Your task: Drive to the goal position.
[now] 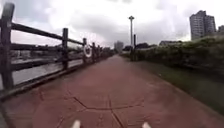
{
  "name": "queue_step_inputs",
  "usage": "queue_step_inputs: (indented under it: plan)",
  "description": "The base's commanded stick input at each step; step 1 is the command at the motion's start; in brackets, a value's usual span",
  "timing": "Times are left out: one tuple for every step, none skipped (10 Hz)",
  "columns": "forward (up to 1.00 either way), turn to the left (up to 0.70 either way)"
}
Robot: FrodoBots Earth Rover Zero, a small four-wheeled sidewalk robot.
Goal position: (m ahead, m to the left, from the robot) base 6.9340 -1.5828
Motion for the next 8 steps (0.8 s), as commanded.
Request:
queue_step_inputs:
  plan:
    - [0.85, 0.10]
    - [0.85, 0.10]
    - [0.85, 0.10]
    - [0.85, -0.02]
    - [0.85, -0.24]
    - [0.85, -0.24]
    - [0.85, -0.24]
    - [0.85, -0.24]
